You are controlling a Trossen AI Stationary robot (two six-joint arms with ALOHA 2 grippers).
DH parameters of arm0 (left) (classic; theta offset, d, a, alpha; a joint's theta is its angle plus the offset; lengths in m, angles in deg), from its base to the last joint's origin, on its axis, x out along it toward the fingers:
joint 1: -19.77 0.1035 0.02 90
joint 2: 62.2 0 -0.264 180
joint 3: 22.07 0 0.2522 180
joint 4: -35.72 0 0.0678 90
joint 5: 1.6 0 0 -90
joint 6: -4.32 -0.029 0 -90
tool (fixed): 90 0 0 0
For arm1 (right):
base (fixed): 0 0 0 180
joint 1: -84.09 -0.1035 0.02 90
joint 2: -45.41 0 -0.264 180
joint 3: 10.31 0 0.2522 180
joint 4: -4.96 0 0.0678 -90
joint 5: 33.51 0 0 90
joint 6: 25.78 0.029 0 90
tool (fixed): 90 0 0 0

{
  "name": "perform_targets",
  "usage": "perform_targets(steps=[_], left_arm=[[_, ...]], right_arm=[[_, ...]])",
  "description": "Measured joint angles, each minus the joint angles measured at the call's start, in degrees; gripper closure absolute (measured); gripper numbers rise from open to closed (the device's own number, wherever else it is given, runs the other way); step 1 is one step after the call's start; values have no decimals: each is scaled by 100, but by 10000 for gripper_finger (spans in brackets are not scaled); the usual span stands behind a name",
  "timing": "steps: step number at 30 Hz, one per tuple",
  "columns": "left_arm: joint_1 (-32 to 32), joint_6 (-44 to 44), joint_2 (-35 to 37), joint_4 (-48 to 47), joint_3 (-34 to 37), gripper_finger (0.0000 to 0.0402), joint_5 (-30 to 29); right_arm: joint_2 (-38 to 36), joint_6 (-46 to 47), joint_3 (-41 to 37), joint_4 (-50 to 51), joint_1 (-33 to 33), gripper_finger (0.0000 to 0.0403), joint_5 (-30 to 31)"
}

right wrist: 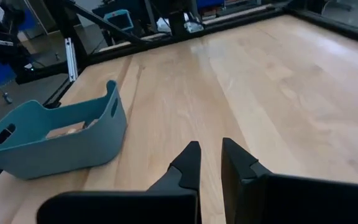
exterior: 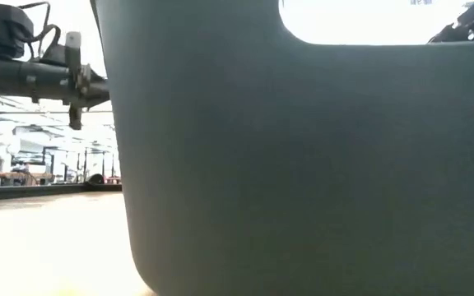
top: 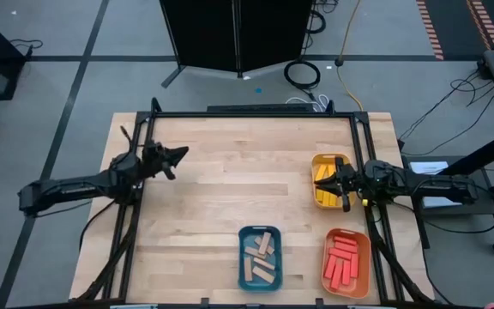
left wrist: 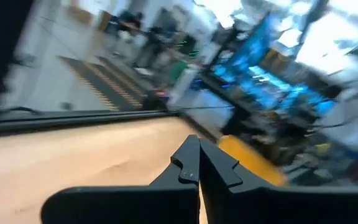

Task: Sort blocks
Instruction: Return to Home Position

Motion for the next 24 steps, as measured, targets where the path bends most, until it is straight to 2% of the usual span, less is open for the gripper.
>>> perform_targets(steps=[3,7,11,13,19,24], left_arm=[[-251,-288,522,-1086,0,402,-562],[-299,-893,753,-2092,0,402,-443],[-300,-2227,694,-2118,0,402,-148],[-299,-2501,694,-2121,0,402,-144],[-299,-1908,692,-2134,2,402,-129],[-299,-1902,692,-2139,2,402,-127]], right_arm=[[-11,7,-104,-465,4,403,5],[-28,20,-325,-1177,4,403,27],[-16,28,-378,-1252,4,403,417],[-17,28,-377,-1246,4,403,488],[-12,28,-377,-1246,4,403,464],[-12,28,-377,-1244,4,403,458]])
